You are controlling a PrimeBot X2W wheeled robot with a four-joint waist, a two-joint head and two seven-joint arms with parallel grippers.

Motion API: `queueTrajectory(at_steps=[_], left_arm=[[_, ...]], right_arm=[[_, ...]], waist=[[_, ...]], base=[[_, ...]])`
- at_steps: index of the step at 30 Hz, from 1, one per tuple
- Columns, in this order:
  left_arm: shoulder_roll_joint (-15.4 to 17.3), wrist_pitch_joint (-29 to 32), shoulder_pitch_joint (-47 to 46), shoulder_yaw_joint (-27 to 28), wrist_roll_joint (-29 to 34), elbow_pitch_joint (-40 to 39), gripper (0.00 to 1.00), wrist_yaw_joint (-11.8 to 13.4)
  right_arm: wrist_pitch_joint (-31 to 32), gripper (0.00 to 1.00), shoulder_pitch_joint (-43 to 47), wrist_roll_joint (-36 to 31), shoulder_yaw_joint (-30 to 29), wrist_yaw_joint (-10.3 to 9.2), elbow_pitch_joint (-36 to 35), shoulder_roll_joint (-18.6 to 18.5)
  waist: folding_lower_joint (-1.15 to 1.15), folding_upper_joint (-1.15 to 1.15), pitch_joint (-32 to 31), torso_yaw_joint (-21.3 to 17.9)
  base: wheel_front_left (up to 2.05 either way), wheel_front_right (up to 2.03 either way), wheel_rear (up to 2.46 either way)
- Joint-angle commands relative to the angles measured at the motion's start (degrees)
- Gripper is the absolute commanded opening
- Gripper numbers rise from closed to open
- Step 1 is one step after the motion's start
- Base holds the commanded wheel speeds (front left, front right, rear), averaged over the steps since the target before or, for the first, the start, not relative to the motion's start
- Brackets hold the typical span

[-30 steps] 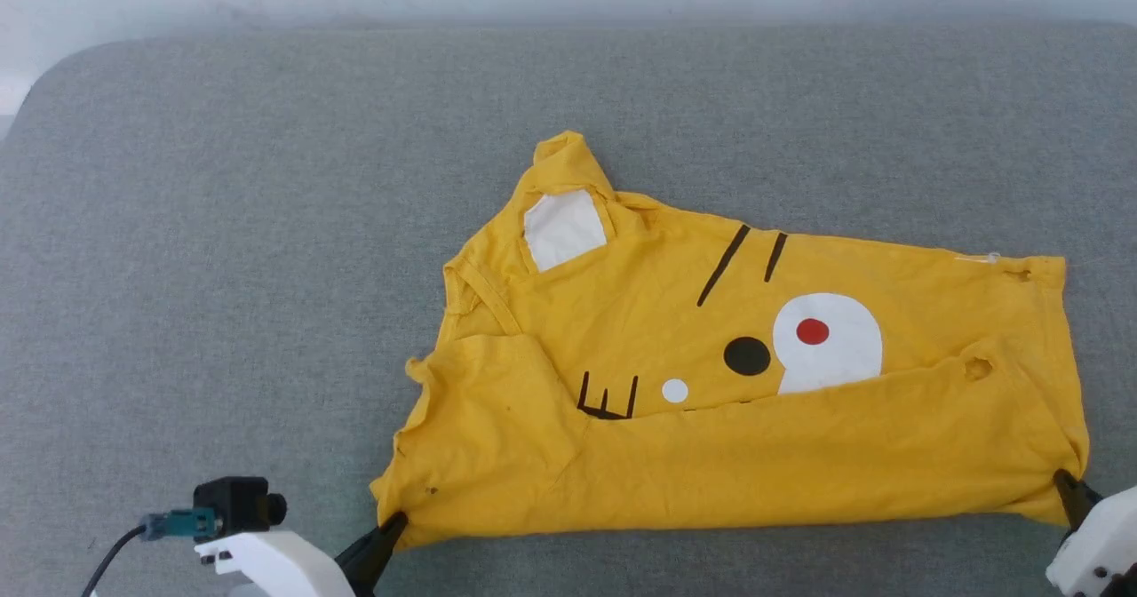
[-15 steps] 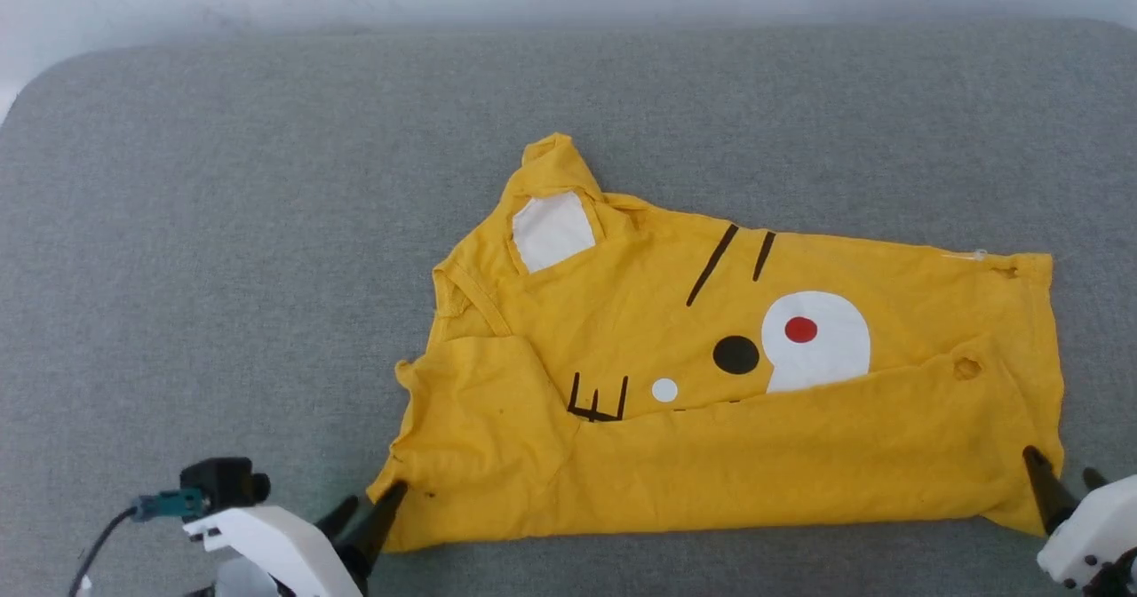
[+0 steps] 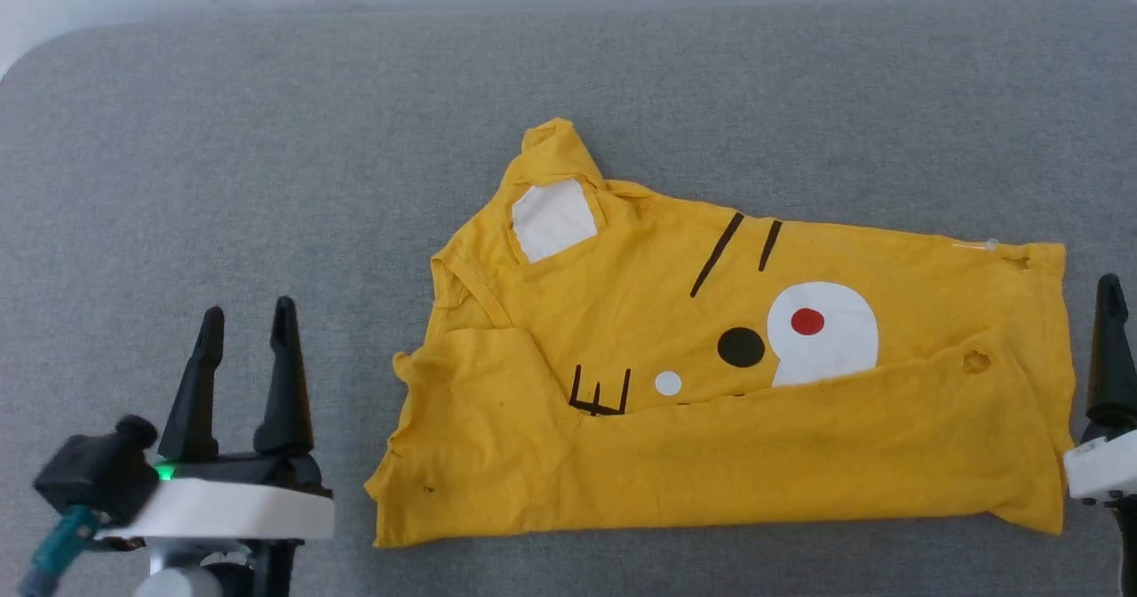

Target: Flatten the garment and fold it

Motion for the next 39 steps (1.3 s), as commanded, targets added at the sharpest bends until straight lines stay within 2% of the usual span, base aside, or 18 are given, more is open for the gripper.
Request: queueTrajectory(at_steps=[1, 5, 8, 14, 18, 23, 26, 30, 32, 39], left_arm=[[-0.2, -2.82, -0.7, -0.95, 4.03, 0.31, 1.0, 0.38], [-1.84, -4.75, -0.62, -2.88, 11.94, 0.83, 1.0, 1.49], [-3.81, -4.87, -0.2, -2.93, 15.09, 0.44, 1.0, 1.44], [-5.62, -4.89, 0.53, -1.22, 16.63, 0.9, 1.0, -0.06], [-5.54, -4.9, -0.19, 0.55, 17.23, 1.46, 1.0, -1.33], [-3.21, -3.19, -5.09, 0.43, 17.17, 2.8, 1.0, -3.3], [-1.28, 1.8, -11.01, -0.52, 15.57, 3.0, 1.0, -4.87], [1.49, 11.71, -20.92, -2.53, 11.82, 4.68, 1.0, -6.44], [2.94, 17.12, -26.77, -3.99, 10.3, 5.67, 1.0, -6.86], [4.73, 34.5, -47.22, -8.23, 4.06, 12.85, 1.0, -7.38]], right_arm=[[-3.18, 1.0, -0.06, -1.35, 0.54, -0.1, 0.29, 0.07], [-9.36, 1.0, 1.26, -3.77, 1.38, -0.1, 2.48, 0.07], [-12.96, 1.0, 2.27, -4.2, 1.63, -0.1, 4.96, 0.07], [-16.1, 1.0, 2.98, -3.77, 2.59, -0.1, 8.51, 0.07], [-16.85, 1.0, 2.37, -4.37, 2.42, -0.1, 9.54, 0.07], [-16.9, 1.0, 1.35, -4.58, 2.16, -0.1, 9.74, 0.07], [-16.74, 1.0, 0.83, -4.54, 2.25, -0.1, 9.68, 0.07], [-16.7, 1.0, -0.31, -4.48, 2.7, -0.1, 9.53, 0.07], [-16.66, 1.0, -1.08, -4.51, 2.98, -0.1, 9.42, 0.07], [-17.06, 1.0, -4.58, -4.67, 4.44, -0.1, 9.57, 0.07]], waist=[[-0.01, 0.0, 0.09, 0.19], [-0.01, 0.0, -0.08, 0.34], [-0.01, 0.0, -0.14, 0.27], [-0.01, 0.0, -0.24, -0.41], [-0.01, 0.0, -0.03, -1.11], [-0.01, 0.0, 1.13, -1.6], [-0.01, 0.0, 2.71, -1.7], [-0.01, 0.0, 5.84, -1.97], [-0.01, 0.0, 7.83, -2.05], [-0.01, 0.0, 14.41, -3.14]], base=[[0.0, 0.0, 0.0], [0.0, 0.0, 0.0], [0.0, 0.0, 0.0], [0.0, 0.0, 0.0], [0.0, 0.0, 0.0], [0.0, 0.0, 0.0], [0.0, 0.0, 0.0], [0.0, 0.0, 0.0], [0.0, 0.0, 0.0], [0.0, 0.0, 0.0]])
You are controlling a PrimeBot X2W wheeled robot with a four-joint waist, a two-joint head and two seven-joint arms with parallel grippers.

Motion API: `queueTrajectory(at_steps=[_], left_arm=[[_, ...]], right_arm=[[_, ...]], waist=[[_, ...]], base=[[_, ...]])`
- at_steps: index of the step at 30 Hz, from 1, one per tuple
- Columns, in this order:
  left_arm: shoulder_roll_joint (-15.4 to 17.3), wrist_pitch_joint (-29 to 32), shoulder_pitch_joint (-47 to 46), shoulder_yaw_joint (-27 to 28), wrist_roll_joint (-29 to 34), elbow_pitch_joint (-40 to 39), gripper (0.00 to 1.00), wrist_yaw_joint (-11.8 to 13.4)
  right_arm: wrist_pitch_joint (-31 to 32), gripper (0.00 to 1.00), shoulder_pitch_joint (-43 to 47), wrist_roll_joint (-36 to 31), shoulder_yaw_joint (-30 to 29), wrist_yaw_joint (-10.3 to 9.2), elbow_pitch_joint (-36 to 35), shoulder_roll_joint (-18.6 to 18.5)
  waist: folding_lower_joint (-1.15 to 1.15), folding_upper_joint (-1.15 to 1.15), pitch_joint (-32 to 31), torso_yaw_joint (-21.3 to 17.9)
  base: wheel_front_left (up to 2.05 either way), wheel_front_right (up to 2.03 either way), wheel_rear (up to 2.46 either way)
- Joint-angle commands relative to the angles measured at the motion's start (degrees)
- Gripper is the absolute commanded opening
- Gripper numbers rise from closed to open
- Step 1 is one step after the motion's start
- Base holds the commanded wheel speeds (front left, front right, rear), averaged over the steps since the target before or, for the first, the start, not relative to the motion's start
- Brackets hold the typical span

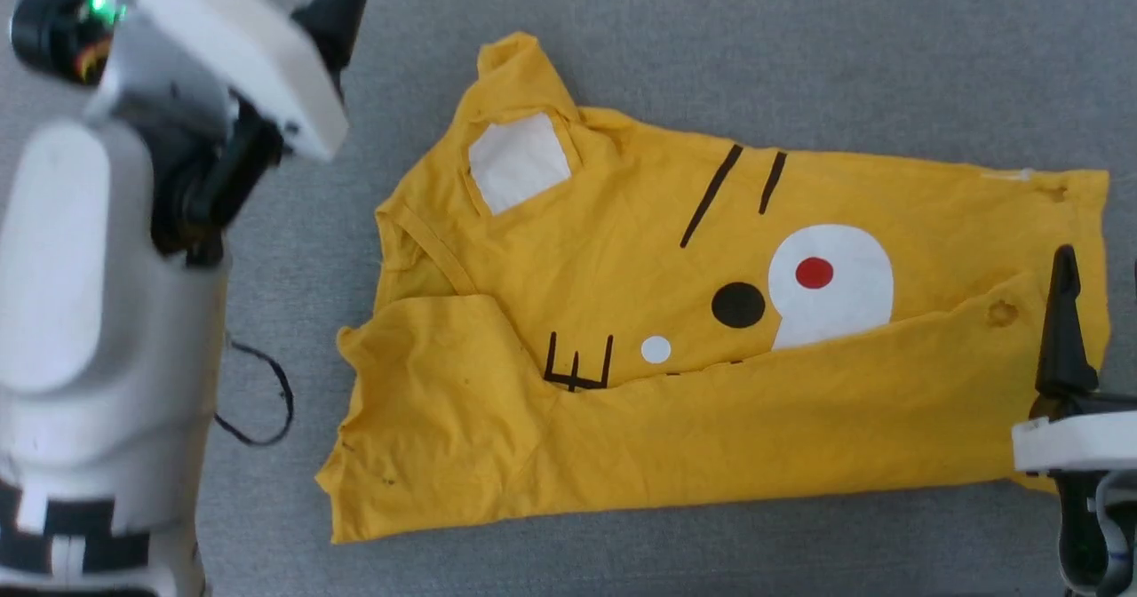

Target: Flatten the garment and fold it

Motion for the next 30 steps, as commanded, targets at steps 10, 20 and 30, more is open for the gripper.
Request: queueTrajectory(at_steps=[10, 20, 30], left_arm=[[-2.35, 20.29, -14.72, -4.33, -5.68, 11.01, 1.0, 1.33], [-3.76, 30.9, -15.77, -4.0, -9.78, 12.75, 1.0, 5.48], [0.02, 38.71, -12.71, -6.32, -7.54, 9.61, 1.0, 8.72]], right_arm=[[-1.95, 1.0, -5.13, 0.89, 3.1, -0.1, 3.8, 0.04], [-3.3, 1.0, -7.26, 1.51, 3.17, -0.1, 7.26, 0.04], [-3.86, 1.0, -8.7, 1.69, 3.02, -0.1, 8.93, 0.04]], waist=[[-0.01, 0.0, 9.5, -3.88], [-0.01, 0.0, 12.51, -5.93], [-0.01, 0.0, 13.34, -6.14]], base=[[0.0, 0.0, 0.0], [0.0, 0.0, 0.0], [0.0, 0.0, 0.0]])
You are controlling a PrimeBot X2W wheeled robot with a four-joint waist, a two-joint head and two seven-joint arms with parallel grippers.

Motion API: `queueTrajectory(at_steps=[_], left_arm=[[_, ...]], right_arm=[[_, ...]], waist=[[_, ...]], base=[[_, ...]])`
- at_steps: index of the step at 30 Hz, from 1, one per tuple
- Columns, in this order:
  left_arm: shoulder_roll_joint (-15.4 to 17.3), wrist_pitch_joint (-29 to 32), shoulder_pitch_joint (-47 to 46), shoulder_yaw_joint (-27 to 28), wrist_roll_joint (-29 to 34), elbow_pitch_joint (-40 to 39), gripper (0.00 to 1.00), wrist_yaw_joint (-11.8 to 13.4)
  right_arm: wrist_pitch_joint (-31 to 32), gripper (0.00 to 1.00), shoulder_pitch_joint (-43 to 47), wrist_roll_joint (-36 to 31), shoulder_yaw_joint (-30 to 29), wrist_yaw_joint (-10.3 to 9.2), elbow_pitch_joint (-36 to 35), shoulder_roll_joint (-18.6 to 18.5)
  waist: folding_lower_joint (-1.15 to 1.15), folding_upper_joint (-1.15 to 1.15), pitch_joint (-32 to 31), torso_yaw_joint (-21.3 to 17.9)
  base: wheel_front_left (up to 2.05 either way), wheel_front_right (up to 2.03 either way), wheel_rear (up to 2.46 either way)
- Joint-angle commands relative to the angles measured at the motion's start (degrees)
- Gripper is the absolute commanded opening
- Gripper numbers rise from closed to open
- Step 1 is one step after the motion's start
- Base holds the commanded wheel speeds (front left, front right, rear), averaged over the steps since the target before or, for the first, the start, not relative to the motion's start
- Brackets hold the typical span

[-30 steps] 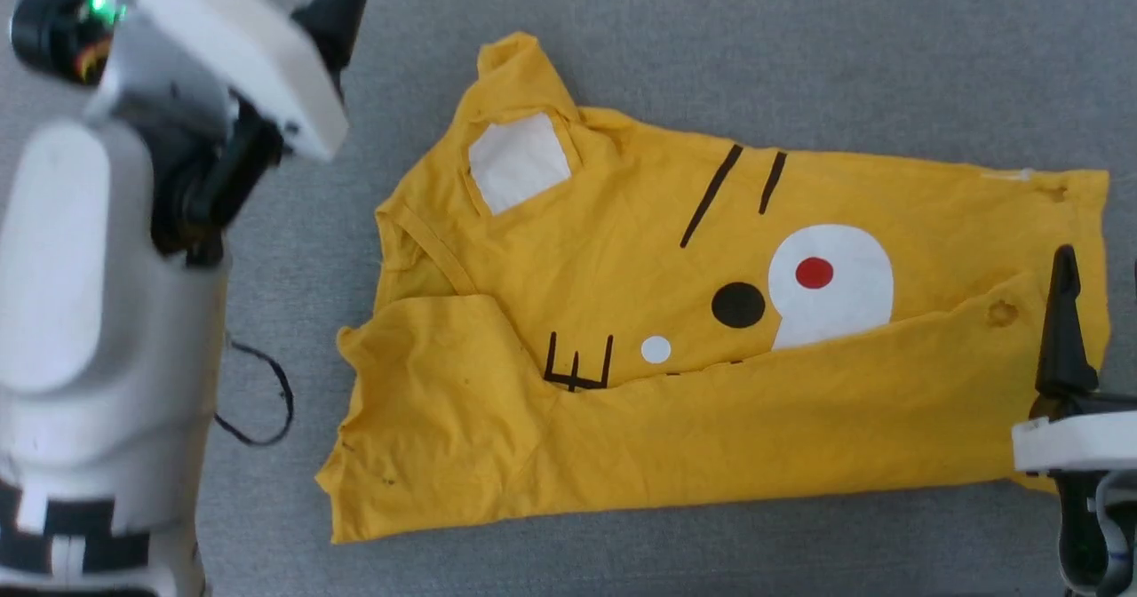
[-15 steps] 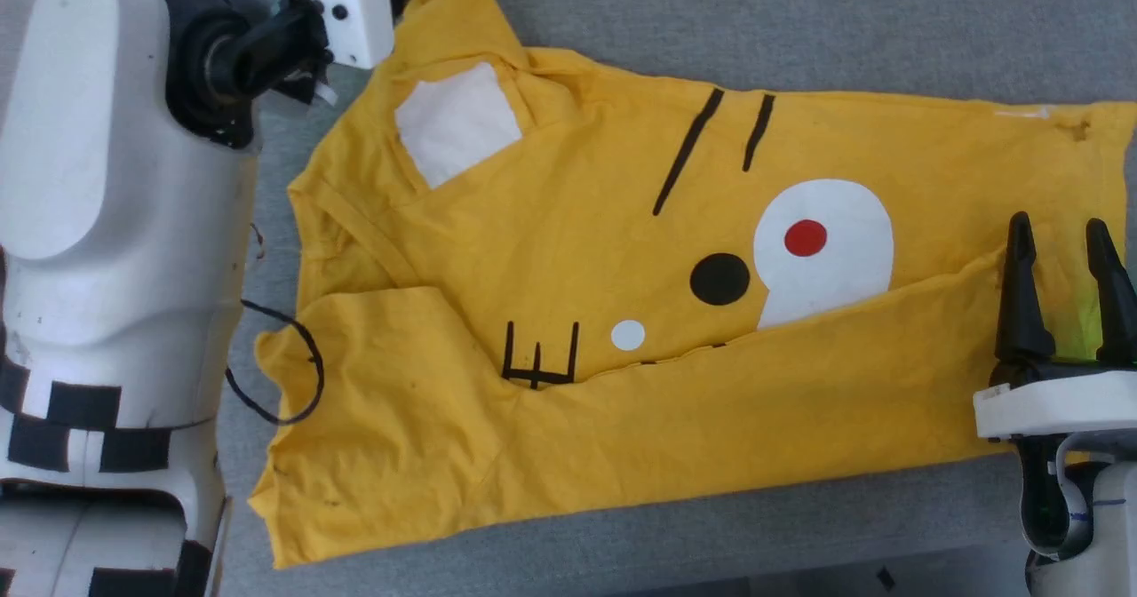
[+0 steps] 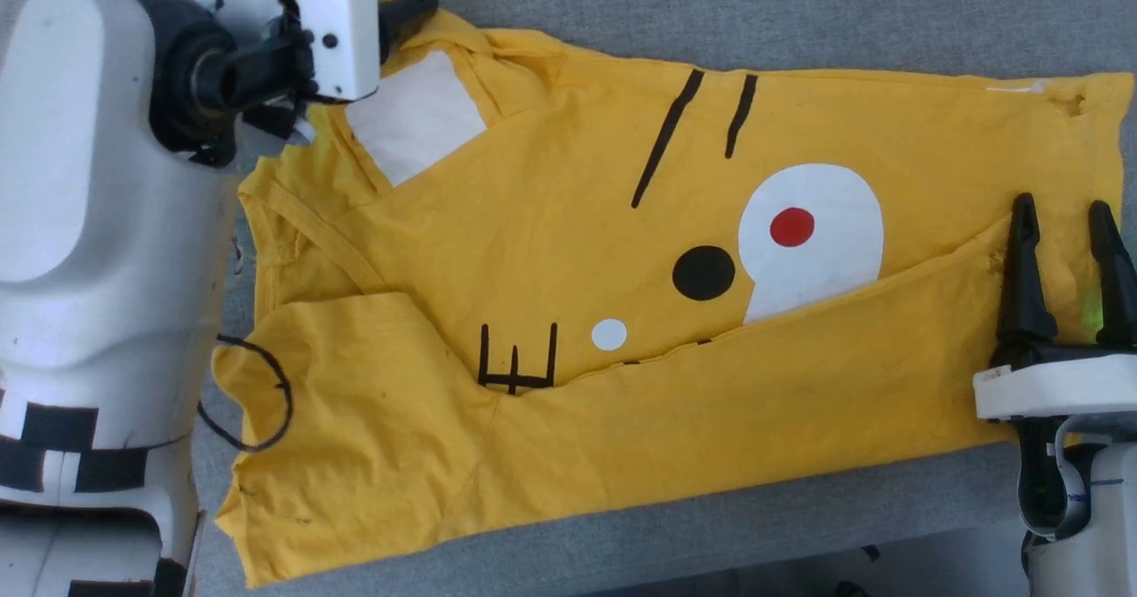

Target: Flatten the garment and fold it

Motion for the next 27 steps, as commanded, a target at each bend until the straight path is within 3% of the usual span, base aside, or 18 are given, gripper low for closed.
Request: queueTrajectory(at_steps=[1, 3, 4, 11, 19, 23, 27], left_arm=[[0.53, 0.71, 1.16, -0.23, 0.51, -0.55, 1.0, 0.72], [0.79, 1.12, 1.54, -0.25, 0.49, -1.29, 0.38, 1.02], [0.94, 1.15, 1.7, -0.25, 0.49, -1.65, 0.0, 1.04], [1.07, -0.18, 2.64, 0.42, -0.77, -3.39, 0.0, 0.34], [0.95, -4.18, 4.47, 2.1, -2.62, -4.78, 0.0, -1.19], [1.13, -5.24, 5.64, 2.87, -3.68, -5.44, 0.0, -1.76], [1.27, -6.1, 6.43, 3.43, -4.31, -6.14, 0.0, -2.0]], right_arm=[[-0.01, 1.0, -0.9, 0.26, -0.3, -0.12, 0.62, 0.03], [-0.05, 1.0, -1.23, 0.16, -0.44, -0.12, 0.8, 0.03], [-0.07, 1.0, -1.4, 0.12, -0.49, -0.12, 0.87, 0.03], [-0.16, 1.0, -2.38, -0.87, -0.69, -0.12, 0.43, 0.03], [3.07, 1.0, -5.62, -5.1, -2.09, -0.12, -5.01, 0.03], [10.92, 1.0, -8.84, -5.47, -2.84, -0.12, -9.09, 0.03], [23.23, 1.0, -12.14, -3.77, -3.86, -0.12, -11.08, -0.66]], waist=[[0.0, 0.0, 0.07, 0.06], [0.0, 0.0, 0.1, 0.09], [0.0, 0.0, 0.08, 0.1], [0.0, 0.0, -0.7, 0.47], [0.0, 0.0, -2.33, 0.88], [0.0, 0.0, -2.82, 1.07], [0.0, 0.0, -2.74, 1.38]], base=[[0.0, 0.0, 0.0], [0.0, 0.0, 0.0], [0.0, 0.0, 0.0], [0.0, 0.0, 0.0], [0.0, 0.0, 0.0], [0.0, 0.0, 0.0], [0.0, 0.0, 0.0]])
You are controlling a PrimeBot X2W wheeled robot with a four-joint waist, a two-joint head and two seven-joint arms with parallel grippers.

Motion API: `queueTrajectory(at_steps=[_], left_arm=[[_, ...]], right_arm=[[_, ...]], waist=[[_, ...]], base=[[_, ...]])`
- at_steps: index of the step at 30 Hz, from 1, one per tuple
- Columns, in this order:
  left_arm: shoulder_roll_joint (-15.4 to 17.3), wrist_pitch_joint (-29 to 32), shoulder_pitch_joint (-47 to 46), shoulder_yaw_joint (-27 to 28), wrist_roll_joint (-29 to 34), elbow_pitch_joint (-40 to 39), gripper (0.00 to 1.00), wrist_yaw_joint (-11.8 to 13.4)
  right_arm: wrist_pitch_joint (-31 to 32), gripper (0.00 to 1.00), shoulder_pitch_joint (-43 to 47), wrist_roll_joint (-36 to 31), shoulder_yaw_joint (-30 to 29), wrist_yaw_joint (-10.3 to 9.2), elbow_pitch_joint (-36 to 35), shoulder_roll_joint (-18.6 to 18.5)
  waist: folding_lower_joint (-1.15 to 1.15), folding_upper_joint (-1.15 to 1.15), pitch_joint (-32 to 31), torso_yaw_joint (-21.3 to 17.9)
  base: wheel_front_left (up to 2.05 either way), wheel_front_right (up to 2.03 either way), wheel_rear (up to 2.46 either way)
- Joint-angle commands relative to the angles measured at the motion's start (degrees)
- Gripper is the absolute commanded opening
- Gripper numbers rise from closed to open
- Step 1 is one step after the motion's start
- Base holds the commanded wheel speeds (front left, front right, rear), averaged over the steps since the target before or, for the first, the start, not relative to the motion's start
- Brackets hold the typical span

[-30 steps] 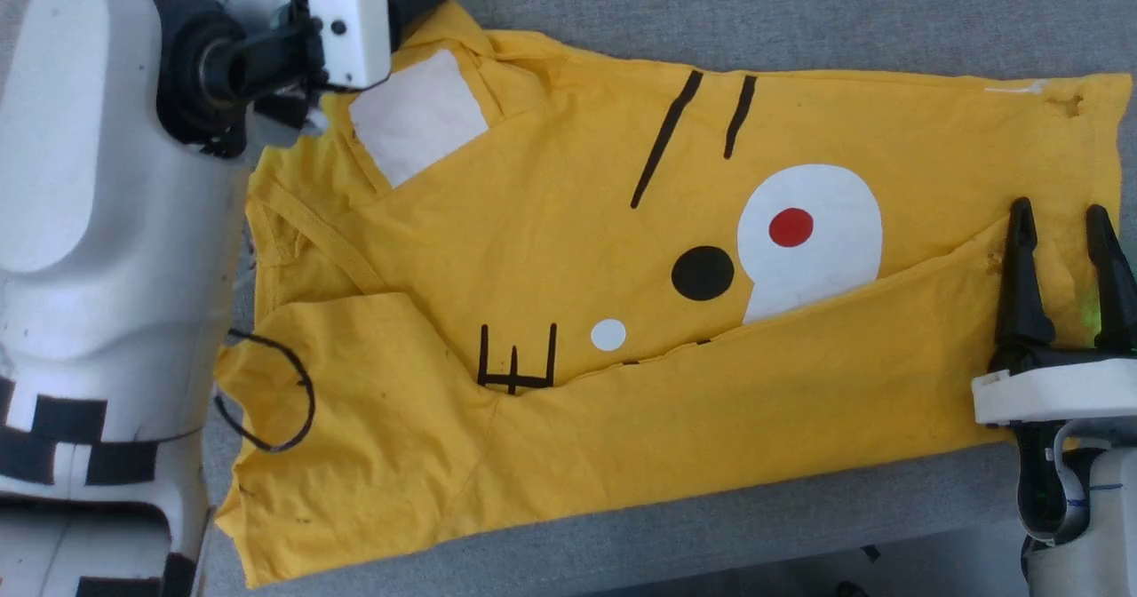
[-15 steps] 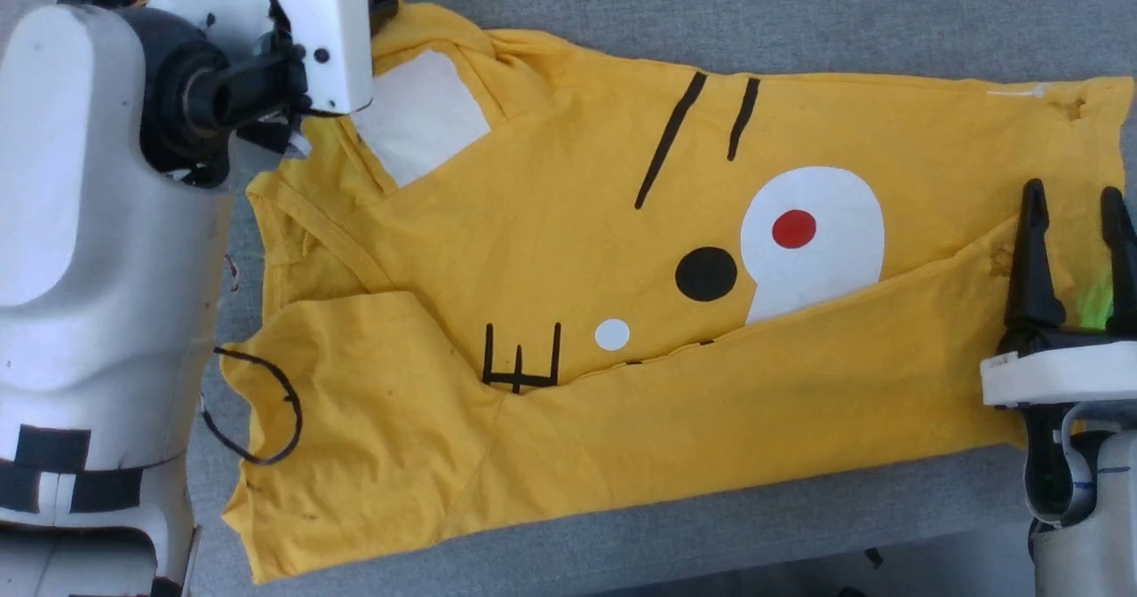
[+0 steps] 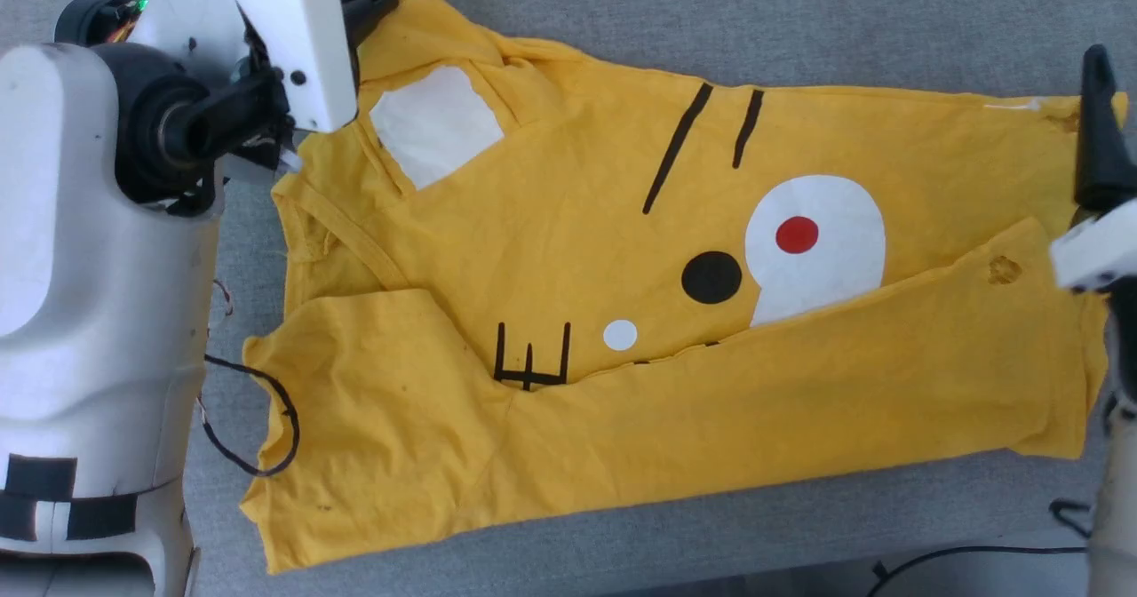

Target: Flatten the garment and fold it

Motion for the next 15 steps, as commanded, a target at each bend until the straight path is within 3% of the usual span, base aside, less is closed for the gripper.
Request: queueTrajectory(at_steps=[1, 8, 15], left_arm=[[0.12, -0.38, 0.81, 0.19, -0.22, -0.29, 0.0, -0.3], [-0.12, -0.67, 0.89, 0.09, -0.74, -0.94, 0.0, -0.36], [-0.34, -0.83, 0.87, -0.19, -1.16, -1.22, 0.0, -0.48]], right_arm=[[2.24, 1.0, -1.42, 0.62, -0.76, -0.12, -0.33, -0.38], [22.73, 1.0, -4.46, 2.19, -3.44, -0.12, -0.77, -2.72], [32.34, 1.0, -4.51, 2.93, -5.33, -0.12, -1.93, -3.27]], waist=[[0.0, 0.0, 0.11, 0.13], [0.0, 0.0, 0.92, 0.91], [0.0, 0.0, 1.45, 1.37]], base=[[0.0, 0.0, 0.0], [0.0, 0.0, 0.0], [0.0, 0.0, 0.0]])
